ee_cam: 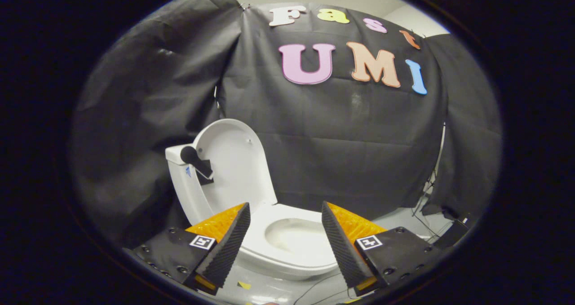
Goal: Open the toilet lid.
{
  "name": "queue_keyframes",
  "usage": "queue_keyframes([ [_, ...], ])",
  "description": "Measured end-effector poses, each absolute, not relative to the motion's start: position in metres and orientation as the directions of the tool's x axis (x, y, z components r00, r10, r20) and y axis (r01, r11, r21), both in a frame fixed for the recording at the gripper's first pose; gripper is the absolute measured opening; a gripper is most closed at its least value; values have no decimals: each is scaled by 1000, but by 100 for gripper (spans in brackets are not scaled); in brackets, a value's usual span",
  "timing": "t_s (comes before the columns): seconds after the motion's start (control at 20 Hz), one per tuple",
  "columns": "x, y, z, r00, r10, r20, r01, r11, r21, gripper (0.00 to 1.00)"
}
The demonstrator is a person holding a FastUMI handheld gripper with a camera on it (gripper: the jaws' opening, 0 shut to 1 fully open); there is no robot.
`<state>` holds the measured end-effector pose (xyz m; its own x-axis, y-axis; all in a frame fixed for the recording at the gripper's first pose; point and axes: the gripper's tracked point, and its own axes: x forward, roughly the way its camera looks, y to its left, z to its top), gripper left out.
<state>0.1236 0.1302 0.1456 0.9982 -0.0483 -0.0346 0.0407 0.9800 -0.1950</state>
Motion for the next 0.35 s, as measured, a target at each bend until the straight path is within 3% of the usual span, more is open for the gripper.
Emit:
queue_keyframes([
  [0.35,125,110,155,999,-29,26,32,989,-142,98],
])
